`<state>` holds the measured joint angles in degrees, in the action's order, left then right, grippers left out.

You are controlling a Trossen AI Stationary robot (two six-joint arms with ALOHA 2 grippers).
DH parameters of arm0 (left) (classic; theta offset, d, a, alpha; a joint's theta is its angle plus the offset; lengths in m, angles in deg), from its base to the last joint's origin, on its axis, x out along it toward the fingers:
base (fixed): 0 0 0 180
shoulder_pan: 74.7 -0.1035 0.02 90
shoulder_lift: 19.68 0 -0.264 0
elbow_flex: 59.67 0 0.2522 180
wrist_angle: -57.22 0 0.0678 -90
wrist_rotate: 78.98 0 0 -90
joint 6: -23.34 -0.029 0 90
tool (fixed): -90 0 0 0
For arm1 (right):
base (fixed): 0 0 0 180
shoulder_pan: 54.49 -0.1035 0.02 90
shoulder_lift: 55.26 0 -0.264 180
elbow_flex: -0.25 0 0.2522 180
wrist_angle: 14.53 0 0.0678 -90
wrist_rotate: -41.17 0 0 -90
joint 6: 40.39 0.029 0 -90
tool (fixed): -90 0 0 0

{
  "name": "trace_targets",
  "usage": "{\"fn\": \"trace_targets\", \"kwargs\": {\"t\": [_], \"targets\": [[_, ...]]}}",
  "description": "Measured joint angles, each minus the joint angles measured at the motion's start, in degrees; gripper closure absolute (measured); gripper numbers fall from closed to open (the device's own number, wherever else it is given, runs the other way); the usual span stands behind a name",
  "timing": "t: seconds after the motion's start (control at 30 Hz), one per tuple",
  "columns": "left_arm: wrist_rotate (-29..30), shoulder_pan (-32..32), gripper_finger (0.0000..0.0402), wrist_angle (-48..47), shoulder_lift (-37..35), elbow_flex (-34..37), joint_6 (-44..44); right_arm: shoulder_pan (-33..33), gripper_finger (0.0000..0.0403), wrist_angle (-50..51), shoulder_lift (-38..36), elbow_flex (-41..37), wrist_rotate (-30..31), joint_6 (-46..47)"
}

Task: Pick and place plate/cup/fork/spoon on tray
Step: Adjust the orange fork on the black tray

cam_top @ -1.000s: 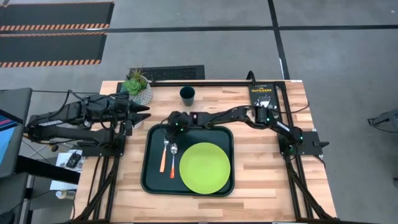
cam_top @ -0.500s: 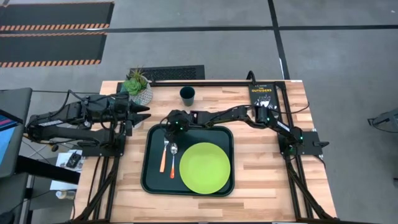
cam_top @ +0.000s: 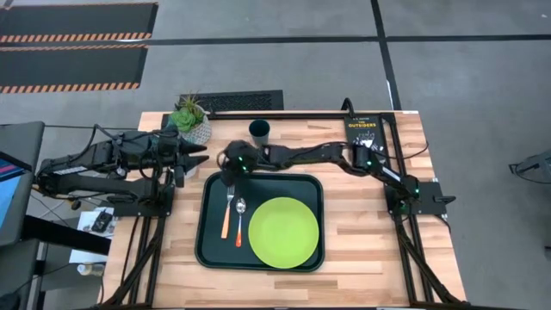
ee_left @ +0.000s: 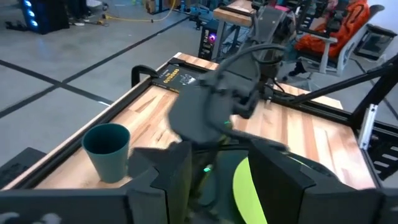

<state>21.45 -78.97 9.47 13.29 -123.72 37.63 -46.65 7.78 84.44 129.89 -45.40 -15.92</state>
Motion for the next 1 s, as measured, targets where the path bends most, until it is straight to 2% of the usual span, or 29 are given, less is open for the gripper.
{"fn": "trace_targets", "kwargs": {"t": [0.1,0.2,0.37,0.7,0.8,1.0], "targets": [[1.26,0.00,0.0255,0.08,0.00,0.00,-0.17,1.45,0.0398,12.50,4.84,10.54,-3.23,-2.81],[1.94,0.00,0.0255,0.46,0.00,0.00,-0.13,1.48,0.0394,21.67,8.70,19.13,-3.29,-4.50],[1.98,0.00,0.0255,0.18,-0.02,0.00,-0.14,0.28,0.0399,20.87,6.44,15.17,-2.22,-5.86],[1.85,0.02,0.0255,0.06,-0.02,0.00,-0.32,-3.80,0.0395,22.97,7.90,14.88,-0.42,-9.23],[1.85,0.02,0.0255,0.06,-0.02,0.00,-0.32,-3.73,0.0397,22.54,7.81,14.92,2.57,-10.49],[1.85,0.02,0.0255,0.06,-0.02,0.00,-0.32,-2.80,0.0397,22.75,7.80,14.68,2.71,-11.03]]}}
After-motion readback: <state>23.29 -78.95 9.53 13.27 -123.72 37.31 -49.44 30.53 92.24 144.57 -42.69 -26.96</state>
